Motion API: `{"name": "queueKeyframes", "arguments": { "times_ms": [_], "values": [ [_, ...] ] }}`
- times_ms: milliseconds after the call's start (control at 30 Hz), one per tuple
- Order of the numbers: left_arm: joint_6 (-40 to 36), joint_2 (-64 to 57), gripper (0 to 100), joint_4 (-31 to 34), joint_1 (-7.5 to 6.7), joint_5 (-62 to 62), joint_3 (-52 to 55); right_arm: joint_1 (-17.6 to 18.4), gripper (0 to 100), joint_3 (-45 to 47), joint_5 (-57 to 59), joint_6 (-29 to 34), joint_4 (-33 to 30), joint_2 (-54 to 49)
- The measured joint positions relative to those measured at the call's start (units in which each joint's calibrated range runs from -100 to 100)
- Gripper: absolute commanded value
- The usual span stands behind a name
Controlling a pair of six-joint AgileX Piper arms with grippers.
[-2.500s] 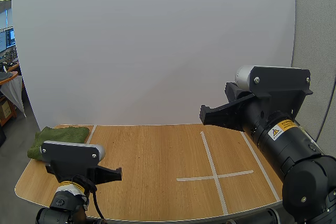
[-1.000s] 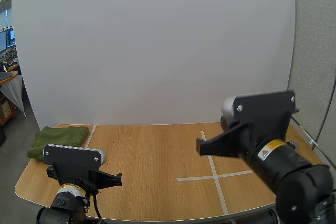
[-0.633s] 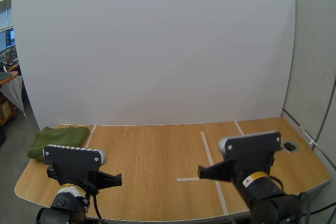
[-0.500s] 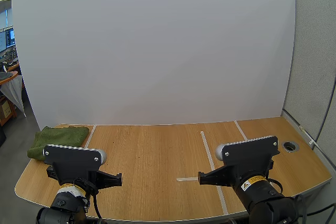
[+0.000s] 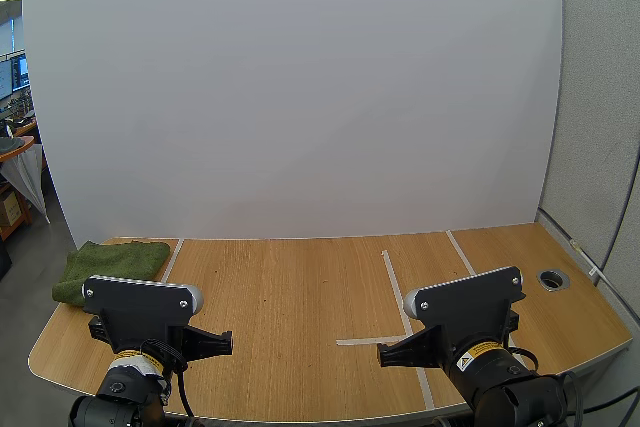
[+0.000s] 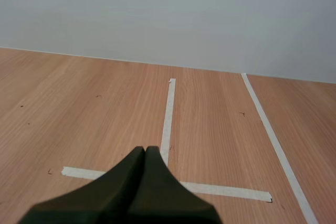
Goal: Fold the towel
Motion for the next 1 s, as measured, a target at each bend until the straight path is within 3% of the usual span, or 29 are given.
{"name": "queueKeyframes", "arguments": {
  "times_ms": [1000],
  "values": [
    [0.00,0.00,0,0.00,0.00,0.00,0.00,0.00,0,0.00,0.21,0.00,-0.44,0.00]
  ]
}}
